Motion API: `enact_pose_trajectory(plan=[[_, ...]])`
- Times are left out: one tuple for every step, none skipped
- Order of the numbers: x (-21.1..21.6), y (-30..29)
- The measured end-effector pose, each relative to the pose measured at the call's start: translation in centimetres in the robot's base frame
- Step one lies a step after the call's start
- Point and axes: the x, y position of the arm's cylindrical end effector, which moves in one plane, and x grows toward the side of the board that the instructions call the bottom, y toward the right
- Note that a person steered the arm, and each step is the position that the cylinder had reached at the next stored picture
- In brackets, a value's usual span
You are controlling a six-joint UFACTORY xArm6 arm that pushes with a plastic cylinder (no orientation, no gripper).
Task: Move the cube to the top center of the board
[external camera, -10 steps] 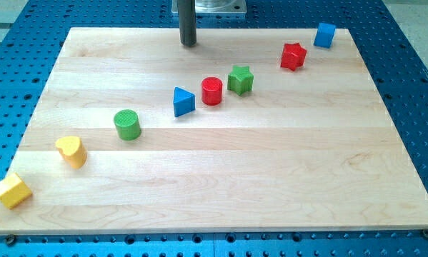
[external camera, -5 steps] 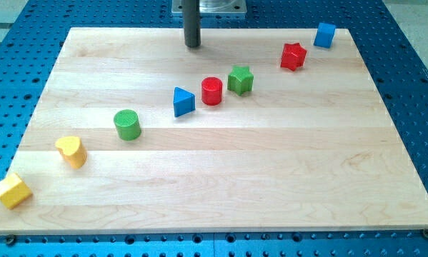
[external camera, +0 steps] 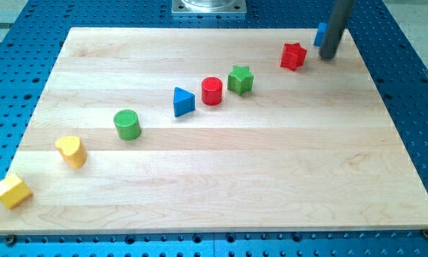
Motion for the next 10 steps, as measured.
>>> enact_pose_trajectory(plan=[[-4.9, 3.4], [-4.3, -4.3], [-2.1, -13.9], [-2.1, -16.1], [-2.3, -12.2], [-3.5, -7.2], [-5.5, -6.9], [-7.1, -6.9], [-5.3, -12.3], [-1.0, -19.5]])
